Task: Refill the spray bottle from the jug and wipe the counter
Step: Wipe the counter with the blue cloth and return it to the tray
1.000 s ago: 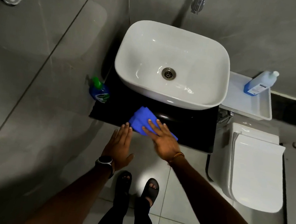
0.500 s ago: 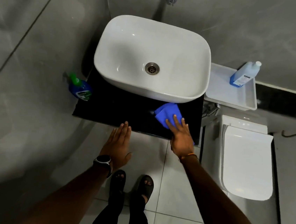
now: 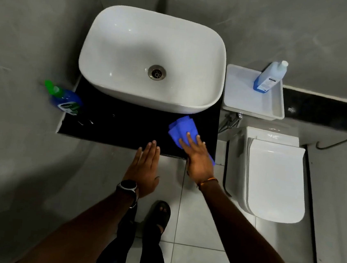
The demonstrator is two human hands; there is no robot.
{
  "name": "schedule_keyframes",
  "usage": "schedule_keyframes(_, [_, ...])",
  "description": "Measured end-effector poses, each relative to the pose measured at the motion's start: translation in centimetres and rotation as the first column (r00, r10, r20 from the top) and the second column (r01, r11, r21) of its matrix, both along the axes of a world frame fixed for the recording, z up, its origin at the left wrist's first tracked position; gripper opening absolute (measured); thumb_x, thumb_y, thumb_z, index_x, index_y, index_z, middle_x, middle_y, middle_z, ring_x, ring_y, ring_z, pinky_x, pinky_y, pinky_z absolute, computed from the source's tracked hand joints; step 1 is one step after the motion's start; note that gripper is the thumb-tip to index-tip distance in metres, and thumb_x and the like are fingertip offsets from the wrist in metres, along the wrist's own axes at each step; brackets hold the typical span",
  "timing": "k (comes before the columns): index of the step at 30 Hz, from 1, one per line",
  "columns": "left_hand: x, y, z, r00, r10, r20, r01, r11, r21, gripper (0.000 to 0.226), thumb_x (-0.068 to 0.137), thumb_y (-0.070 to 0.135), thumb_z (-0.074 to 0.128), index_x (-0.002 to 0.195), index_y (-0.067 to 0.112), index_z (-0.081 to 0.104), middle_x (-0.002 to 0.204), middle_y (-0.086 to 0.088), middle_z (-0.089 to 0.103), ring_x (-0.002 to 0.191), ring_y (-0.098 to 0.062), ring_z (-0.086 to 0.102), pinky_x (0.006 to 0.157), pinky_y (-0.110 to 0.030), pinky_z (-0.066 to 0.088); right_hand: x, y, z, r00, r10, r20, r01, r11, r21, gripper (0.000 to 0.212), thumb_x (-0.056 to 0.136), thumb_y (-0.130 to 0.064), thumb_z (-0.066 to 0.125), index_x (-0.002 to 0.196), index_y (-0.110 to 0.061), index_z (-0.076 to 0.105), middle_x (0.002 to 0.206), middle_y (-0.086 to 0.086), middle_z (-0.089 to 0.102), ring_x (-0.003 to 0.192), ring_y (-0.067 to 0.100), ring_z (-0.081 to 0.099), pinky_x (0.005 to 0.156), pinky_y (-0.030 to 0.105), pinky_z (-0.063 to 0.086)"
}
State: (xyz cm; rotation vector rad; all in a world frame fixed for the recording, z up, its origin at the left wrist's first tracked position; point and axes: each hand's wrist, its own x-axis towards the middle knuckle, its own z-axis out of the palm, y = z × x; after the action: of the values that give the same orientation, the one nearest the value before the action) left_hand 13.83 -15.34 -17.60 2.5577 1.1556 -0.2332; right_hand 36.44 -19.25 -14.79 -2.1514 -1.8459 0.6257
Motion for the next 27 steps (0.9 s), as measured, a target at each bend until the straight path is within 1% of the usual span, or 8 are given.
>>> schedule_keyframes(2, [1.0, 0.0, 0.0, 0.999, -0.035, 0.001, 0.035, 0.999, -0.010, 0.105, 0.079, 0.047, 0.055, 0.158, 0.004, 0.001, 0.168, -0.020, -0.002, 0.157, -0.035, 0.003, 0.127, -0.053, 0.014, 2.1, -2.2, -0.3, 0.999, 0.044, 0.005, -0.044, 0.998, 0.040, 0.075, 0.088, 0.010, 0.050, 0.153, -0.027, 0.046, 0.167, 0.000, 0.029, 0.157, 0.036, 0.017, 0.128, 0.053, 0.018])
schedule_keyframes(6, [3.6, 0.0, 0.5, 0.993, -0.114, -0.009, 0.114, 0.993, 0.027, 0.102, 0.080, 0.043, 0.058, 0.158, 0.000, 0.007, 0.168, -0.022, 0.004, 0.157, -0.035, 0.005, 0.128, -0.049, 0.012, 4.6, 0.2, -0.1, 0.989, -0.148, -0.018, 0.148, 0.989, -0.008, 0.074, 0.086, 0.011, 0.050, 0.152, -0.023, 0.048, 0.167, 0.005, 0.029, 0.156, 0.041, 0.016, 0.128, 0.050, 0.020])
schedule_keyframes(9, [6.2, -0.2, 1.0, 0.989, -0.150, -0.002, 0.150, 0.988, 0.017, 0.099, 0.082, 0.039, 0.058, 0.158, 0.000, 0.007, 0.168, -0.021, 0.002, 0.157, -0.035, 0.003, 0.128, -0.048, 0.010, 4.0, 0.7, -0.3, 1.000, -0.012, 0.002, 0.012, 1.000, 0.010, 0.076, 0.083, 0.013, 0.051, 0.151, -0.021, 0.050, 0.166, 0.007, 0.031, 0.155, 0.043, 0.020, 0.128, 0.053, 0.018])
schedule_keyframes(11, [8.1, -0.3, 1.3, 0.984, -0.176, 0.026, 0.176, 0.984, -0.010, 0.097, 0.083, 0.036, 0.057, 0.158, 0.001, 0.006, 0.168, -0.019, 0.000, 0.157, -0.033, 0.000, 0.129, -0.047, 0.010, 5.9, -0.8, -0.5, 0.999, 0.053, 0.006, -0.053, 0.997, 0.062, 0.074, 0.084, 0.015, 0.051, 0.149, -0.020, 0.053, 0.164, 0.006, 0.035, 0.154, 0.040, 0.025, 0.126, 0.050, 0.025])
schedule_keyframes(14, [10.7, -1.0, 1.4, 0.975, -0.220, 0.036, 0.220, 0.975, 0.017, 0.094, 0.084, 0.035, 0.056, 0.157, -0.001, 0.009, 0.168, -0.020, 0.003, 0.157, -0.034, 0.003, 0.129, -0.047, 0.012, 9.2, -1.3, -0.5, 0.994, -0.103, -0.027, 0.105, 0.990, 0.093, 0.073, 0.085, 0.016, 0.048, 0.148, -0.020, 0.053, 0.163, 0.005, 0.037, 0.154, 0.036, 0.027, 0.119, 0.045, 0.040])
schedule_keyframes(21, [15.1, -2.3, 0.7, 0.973, -0.223, -0.056, 0.225, 0.974, 0.038, 0.099, 0.079, 0.047, 0.063, 0.156, 0.001, 0.021, 0.165, -0.022, 0.022, 0.153, -0.035, 0.024, 0.126, -0.048, 0.020, 15.0, 6.2, -0.1, 0.876, -0.452, -0.169, 0.481, 0.851, 0.210, 0.068, 0.083, 0.019, 0.044, 0.145, -0.008, 0.055, 0.160, 0.021, 0.037, 0.146, 0.038, 0.042, 0.118, 0.042, 0.041])
schedule_keyframes(25, [15.2, -2.8, 0.0, 0.988, -0.150, 0.033, 0.150, 0.989, 0.000, 0.111, 0.078, 0.045, 0.067, 0.159, 0.005, 0.003, 0.169, -0.017, 0.001, 0.157, -0.033, 0.001, 0.128, -0.045, -0.001, 18.6, 11.7, -0.1, 0.799, -0.568, -0.198, 0.598, 0.786, 0.156, 0.066, 0.090, 0.012, 0.042, 0.151, -0.013, 0.050, 0.165, 0.015, 0.030, 0.149, 0.037, 0.038, 0.121, 0.043, 0.035])
schedule_keyframes(27, [15.5, -3.0, -0.4, 0.992, -0.119, 0.046, 0.119, 0.993, 0.010, 0.113, 0.079, 0.050, 0.066, 0.159, 0.005, 0.000, 0.169, -0.017, -0.005, 0.158, -0.032, -0.003, 0.127, -0.044, -0.002, 20.1, 14.2, -0.4, 0.759, -0.614, -0.219, 0.645, 0.756, 0.115, 0.061, 0.097, 0.005, 0.042, 0.154, -0.015, 0.044, 0.167, 0.012, 0.028, 0.152, 0.035, 0.034, 0.124, 0.042, 0.030])
